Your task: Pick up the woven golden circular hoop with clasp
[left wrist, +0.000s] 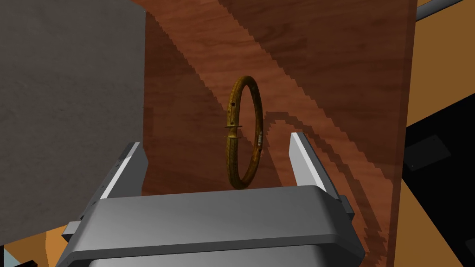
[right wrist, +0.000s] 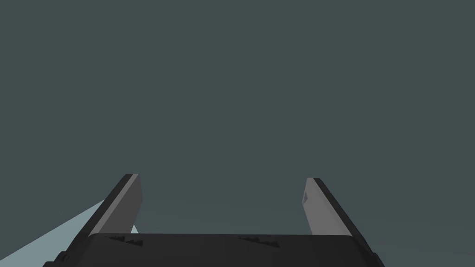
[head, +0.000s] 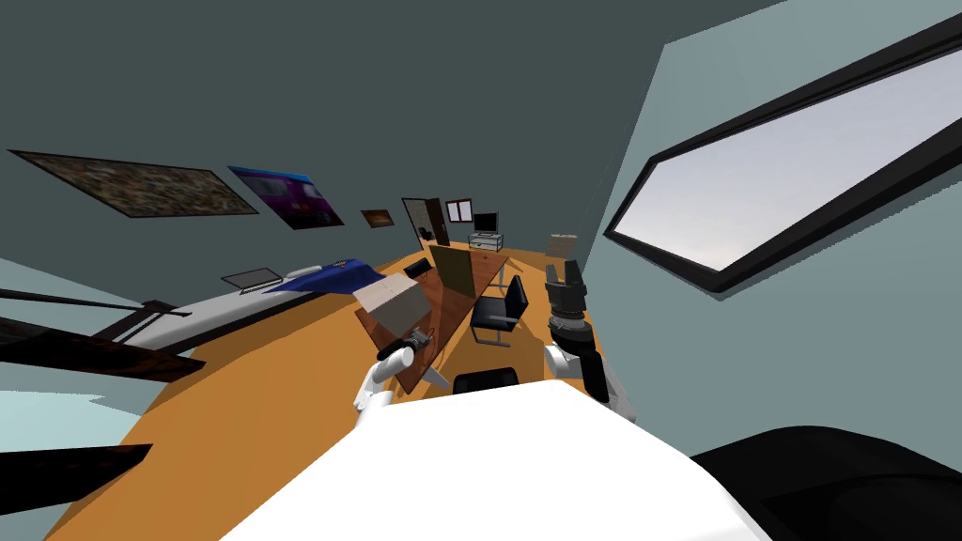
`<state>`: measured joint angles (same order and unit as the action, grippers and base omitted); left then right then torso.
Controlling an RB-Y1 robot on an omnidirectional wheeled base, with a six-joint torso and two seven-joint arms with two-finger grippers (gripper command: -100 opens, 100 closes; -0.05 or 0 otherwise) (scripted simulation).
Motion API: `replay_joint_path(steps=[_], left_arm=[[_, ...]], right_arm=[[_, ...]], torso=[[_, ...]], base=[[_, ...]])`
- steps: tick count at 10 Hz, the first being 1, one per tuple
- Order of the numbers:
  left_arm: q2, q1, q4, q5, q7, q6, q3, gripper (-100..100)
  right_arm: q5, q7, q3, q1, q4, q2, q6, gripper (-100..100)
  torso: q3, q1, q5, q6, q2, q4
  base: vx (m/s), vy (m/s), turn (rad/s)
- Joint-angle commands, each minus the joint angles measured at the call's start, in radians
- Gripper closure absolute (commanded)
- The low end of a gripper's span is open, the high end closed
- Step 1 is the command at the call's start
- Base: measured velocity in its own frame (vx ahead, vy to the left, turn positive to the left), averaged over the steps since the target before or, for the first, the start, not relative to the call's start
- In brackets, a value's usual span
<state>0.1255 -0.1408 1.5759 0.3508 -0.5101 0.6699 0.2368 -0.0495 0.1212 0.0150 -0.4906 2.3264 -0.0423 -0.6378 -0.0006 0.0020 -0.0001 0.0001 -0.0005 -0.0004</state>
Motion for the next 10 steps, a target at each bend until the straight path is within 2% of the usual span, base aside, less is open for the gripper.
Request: replay_joint_path(steps=[1, 3, 5, 6, 10], left_arm=[[-0.003, 0.007, 0.014, -0.005, -0.006, 0.05, 0.005, -100], [-0.004, 0.012, 0.025, -0.008, -0.011, 0.089, 0.009, -100], [-0.005, 0.023, 0.046, -0.013, -0.02, 0.151, 0.017, -100], [-0.005, 0.023, 0.046, -0.013, -0.02, 0.158, 0.017, -100], [-0.001, 0.039, 0.079, -0.021, -0.035, 0.266, 0.028, -100]], right_arm=[[0.0, 0.0, 0.0, 0.0, 0.0, 0.0, 0.0, 0], [0.0, 0.0, 0.0, 0.0, 0.0, 0.0, 0.0, 0], [0.0, 0.0, 0.0, 0.0, 0.0, 0.0, 0.0, 0], [0.0, 0.0, 0.0, 0.0, 0.0, 0.0, 0.0, 0], [0.0, 0.0, 0.0, 0.0, 0.0, 0.0, 0.0, 0]], torso=[[0.0, 0.0, 0.0, 0.0, 0.0, 0.0], [0.0, 0.0, 0.0, 0.0, 0.0, 0.0], [0.0, 0.0, 0.0, 0.0, 0.0, 0.0], [0.0, 0.0, 0.0, 0.0, 0.0, 0.0], [0.0, -0.001, 0.0, 0.0, 0.0, 0.0]], base=[[0.006, 0.006, 0.025], [0.01, 0.007, 0.026], [0.006, 0.004, 0.027], [0.005, 0.003, 0.01], [0.007, 0.0, 0.021]])
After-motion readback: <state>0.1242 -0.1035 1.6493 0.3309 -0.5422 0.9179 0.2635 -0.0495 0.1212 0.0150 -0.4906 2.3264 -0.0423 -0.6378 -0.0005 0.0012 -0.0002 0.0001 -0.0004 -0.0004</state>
